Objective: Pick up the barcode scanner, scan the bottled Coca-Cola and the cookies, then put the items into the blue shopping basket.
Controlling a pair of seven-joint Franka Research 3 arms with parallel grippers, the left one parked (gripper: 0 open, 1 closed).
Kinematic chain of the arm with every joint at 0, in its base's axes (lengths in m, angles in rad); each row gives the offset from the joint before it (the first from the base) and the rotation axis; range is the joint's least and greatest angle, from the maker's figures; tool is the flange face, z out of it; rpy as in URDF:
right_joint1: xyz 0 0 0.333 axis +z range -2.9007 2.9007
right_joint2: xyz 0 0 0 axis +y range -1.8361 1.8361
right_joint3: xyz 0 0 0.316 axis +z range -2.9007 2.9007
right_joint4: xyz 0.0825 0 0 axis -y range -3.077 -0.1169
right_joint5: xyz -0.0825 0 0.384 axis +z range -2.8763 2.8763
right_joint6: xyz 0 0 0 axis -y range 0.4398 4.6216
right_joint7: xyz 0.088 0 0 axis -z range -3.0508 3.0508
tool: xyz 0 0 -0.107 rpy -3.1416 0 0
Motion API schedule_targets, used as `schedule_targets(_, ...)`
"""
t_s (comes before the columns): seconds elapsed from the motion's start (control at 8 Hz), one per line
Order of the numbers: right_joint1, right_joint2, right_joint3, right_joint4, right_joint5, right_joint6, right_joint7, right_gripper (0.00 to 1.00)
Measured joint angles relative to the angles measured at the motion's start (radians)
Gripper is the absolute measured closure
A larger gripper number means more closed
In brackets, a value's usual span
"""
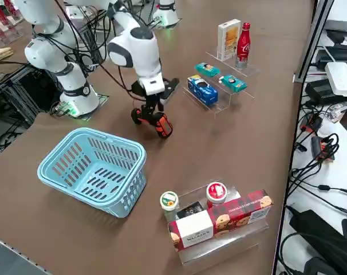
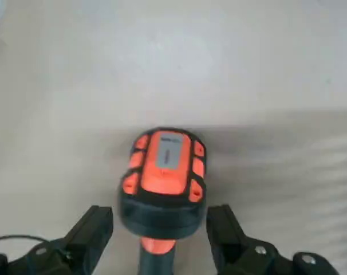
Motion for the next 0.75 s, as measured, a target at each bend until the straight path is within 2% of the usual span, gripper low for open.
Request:
schedule_targets(0.25, 0.056, -0.007, 0.026, 0.296, 0.000, -0.337, 0.003, 0.00)
schedule_targets(0.38, 0.092, 0.001, 0.030, 0.438, 0.000, -0.453, 0.012, 0.00)
schedule_targets(0.5, 0.134, 0.011, 0.032, 0.546, 0.000, -0.514, 0.029, 0.00)
schedule_targets(0.75, 0.240, 0.050, 0.035, 0.684, 0.001, -0.538, 0.067, 0.00)
